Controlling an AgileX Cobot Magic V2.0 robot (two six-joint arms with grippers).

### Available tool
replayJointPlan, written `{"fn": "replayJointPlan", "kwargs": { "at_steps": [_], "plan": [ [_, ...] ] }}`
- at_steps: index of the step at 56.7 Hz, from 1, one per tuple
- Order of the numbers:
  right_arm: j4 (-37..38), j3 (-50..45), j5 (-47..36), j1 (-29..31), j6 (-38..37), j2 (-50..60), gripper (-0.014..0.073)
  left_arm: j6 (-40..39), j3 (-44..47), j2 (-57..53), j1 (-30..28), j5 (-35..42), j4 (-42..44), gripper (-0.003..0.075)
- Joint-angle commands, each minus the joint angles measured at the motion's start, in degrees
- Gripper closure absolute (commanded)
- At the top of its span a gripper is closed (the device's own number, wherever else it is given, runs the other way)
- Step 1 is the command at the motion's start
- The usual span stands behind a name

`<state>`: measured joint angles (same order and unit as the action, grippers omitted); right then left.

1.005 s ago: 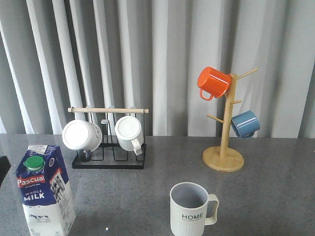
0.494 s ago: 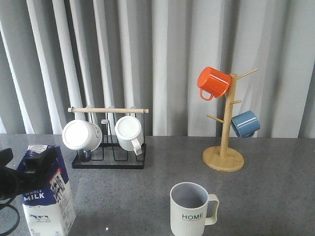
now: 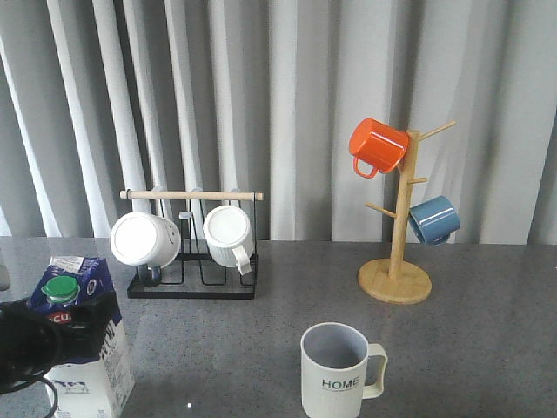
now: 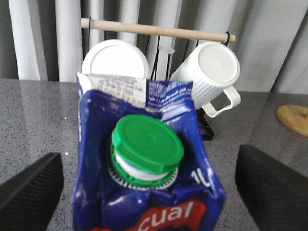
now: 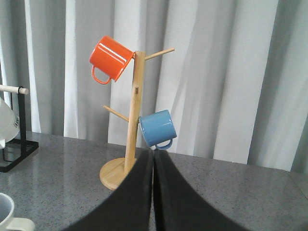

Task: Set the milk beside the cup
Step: 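Close the left gripper around the top of the milk carton, then lift the milk carton off the table with the left gripper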

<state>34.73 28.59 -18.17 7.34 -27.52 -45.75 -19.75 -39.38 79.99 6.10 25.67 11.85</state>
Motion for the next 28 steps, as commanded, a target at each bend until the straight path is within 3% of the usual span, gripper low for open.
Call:
{"fn": "replayJointPlan", "kwargs": {
  "at_steps": [1, 7, 19, 23, 28],
  "plan": [
    [-0.30, 1.77, -3.56, 0.27, 0.57, 0.08, 0.0602, -1.22, -1.77, 0.07, 0.29, 3.39, -0.64, 0.0039],
    [-0.30, 1.77, -3.56, 0.27, 0.57, 0.08, 0.0602, -2.45, -1.77, 0.95, 0.29, 3.83, -0.68, 0.0134],
    [-0.30, 1.77, -3.56, 0.27, 0.57, 0.08, 0.0602, -2.64, -1.77, 1.14, 0.29, 4.86, -0.63, 0.0450],
    [-0.30, 1.77, -3.56, 0.27, 0.57, 0.08, 0.0602, -2.64, -1.77, 1.06, 0.29, 5.03, -0.63, 0.0505],
    [-0.30, 1.77, -3.56, 0.27, 0.57, 0.08, 0.0602, -2.64, -1.77, 1.06, 0.35, 5.03, -0.55, 0.0514]
  ]
}}
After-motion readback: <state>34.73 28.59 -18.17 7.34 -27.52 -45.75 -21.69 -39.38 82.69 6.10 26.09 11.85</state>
